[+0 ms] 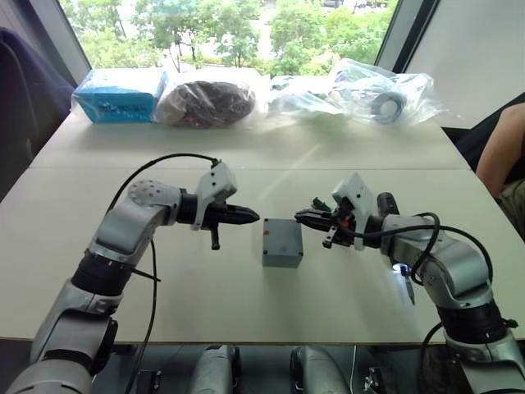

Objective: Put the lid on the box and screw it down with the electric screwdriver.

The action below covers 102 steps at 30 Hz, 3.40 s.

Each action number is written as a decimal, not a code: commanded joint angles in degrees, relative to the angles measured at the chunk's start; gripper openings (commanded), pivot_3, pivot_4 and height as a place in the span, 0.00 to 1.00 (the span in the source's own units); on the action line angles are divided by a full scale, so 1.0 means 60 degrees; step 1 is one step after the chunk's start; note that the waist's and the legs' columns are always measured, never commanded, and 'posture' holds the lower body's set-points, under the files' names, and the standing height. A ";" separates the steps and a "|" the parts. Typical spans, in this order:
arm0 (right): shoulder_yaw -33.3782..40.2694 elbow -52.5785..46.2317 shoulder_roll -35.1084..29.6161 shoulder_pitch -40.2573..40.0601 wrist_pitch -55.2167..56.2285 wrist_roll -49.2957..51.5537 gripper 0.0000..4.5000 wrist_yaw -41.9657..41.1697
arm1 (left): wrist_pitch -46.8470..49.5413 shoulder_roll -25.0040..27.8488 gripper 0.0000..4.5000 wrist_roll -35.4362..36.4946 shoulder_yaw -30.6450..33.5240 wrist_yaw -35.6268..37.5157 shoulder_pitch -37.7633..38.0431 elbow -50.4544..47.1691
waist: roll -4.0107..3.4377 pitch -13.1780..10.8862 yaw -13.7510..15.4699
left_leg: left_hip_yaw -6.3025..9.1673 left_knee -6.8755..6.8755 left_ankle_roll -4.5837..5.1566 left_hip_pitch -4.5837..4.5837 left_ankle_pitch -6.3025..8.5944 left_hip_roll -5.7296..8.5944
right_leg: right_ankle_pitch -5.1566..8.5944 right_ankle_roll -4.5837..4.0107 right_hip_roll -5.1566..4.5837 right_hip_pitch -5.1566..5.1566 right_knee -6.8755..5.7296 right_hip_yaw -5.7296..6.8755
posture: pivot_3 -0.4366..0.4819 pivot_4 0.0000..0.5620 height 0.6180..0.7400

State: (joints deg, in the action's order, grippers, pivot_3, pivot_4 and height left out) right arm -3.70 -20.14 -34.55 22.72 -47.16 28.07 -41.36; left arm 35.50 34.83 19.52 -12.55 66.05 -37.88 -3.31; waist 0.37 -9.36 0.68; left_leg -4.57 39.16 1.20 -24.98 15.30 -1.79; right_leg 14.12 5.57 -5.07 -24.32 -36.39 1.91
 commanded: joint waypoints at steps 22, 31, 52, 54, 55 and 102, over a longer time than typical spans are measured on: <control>-0.0170 0.0325 0.0065 -0.0090 0.0588 -0.0478 0.01 -0.0019 | 0.0043 -0.0006 0.00 0.0356 0.0237 -0.0007 -0.0150 -0.0424 | 0.0000 0.0000 -0.0001 | 0.0000 0.0000 0.0000 0.0000 0.0000 0.0000 | 0.0000 0.0000 0.0000 0.0000 0.0000 0.0000 | 0.48 0.27 1.00; 0.0098 0.0278 -0.0080 0.0085 0.0376 -0.0420 0.70 -0.0035 | -0.0032 -0.0139 0.00 0.0493 0.0209 -0.0065 -0.0232 -0.0363 | 0.0000 0.0000 0.0002 | 0.0000 0.0000 0.0000 0.0000 0.0000 0.0000 | 0.0000 0.0000 0.0000 0.0000 0.0000 0.0000 | 0.48 0.27 1.00; 0.2664 0.2259 -0.5244 0.2118 -0.7557 0.3425 0.97 0.1503 | -0.0901 -0.0885 0.00 0.0792 -0.0570 0.1313 -0.1202 -0.1102 | -0.0004 -0.0001 -0.0022 | -0.0014 -0.0008 0.0011 -0.0001 0.0006 0.0007 | 0.0000 -0.0008 -0.0022 -0.0004 0.0015 -0.0013 | 0.48 0.27 1.00; 0.2154 0.2959 -0.5850 0.1959 -0.7557 0.3712 0.97 0.1374 | -0.0833 -0.0995 0.00 0.0929 -0.0597 0.1339 -0.1159 -0.1223 | -0.0008 0.0002 -0.0043 | -0.0021 -0.0007 0.0011 0.0000 0.0007 0.0006 | -0.0001 -0.0010 -0.0021 -0.0004 0.0016 -0.0024 | 0.48 0.27 1.00; 0.1825 0.3223 -0.6107 0.1931 -0.7557 0.3822 0.97 0.1314 | -0.0831 -0.1015 0.00 0.0948 -0.0615 0.1354 -0.1120 -0.1291 | -0.0008 0.0001 -0.0040 | -0.0019 -0.0005 0.0012 0.0002 0.0007 0.0003 | -0.0001 -0.0010 -0.0017 -0.0004 0.0015 -0.0025 | 0.48 0.27 1.00; -0.2795 0.7804 -0.4146 0.5257 -0.4209 -0.1254 0.40 -0.1512 | -0.1001 -0.0543 0.00 0.0362 -0.0410 -0.0256 -0.0243 -0.1398 | 0.0051 0.0036 -0.0116 | -0.0027 0.0006 0.0012 0.0030 0.0007 -0.0003 | -0.0016 -0.0035 -0.0003 0.0030 0.0026 -0.0028 | 0.48 0.27 1.00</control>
State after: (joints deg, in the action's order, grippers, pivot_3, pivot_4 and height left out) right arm -25.50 23.32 -59.57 49.81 -77.16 23.10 -52.06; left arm 30.66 31.36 20.75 -18.14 64.20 -37.93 -13.37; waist 0.67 -9.14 -0.01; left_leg -4.78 39.20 1.27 -24.78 15.34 -1.81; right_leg 13.97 5.36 -5.09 -24.17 -36.23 1.70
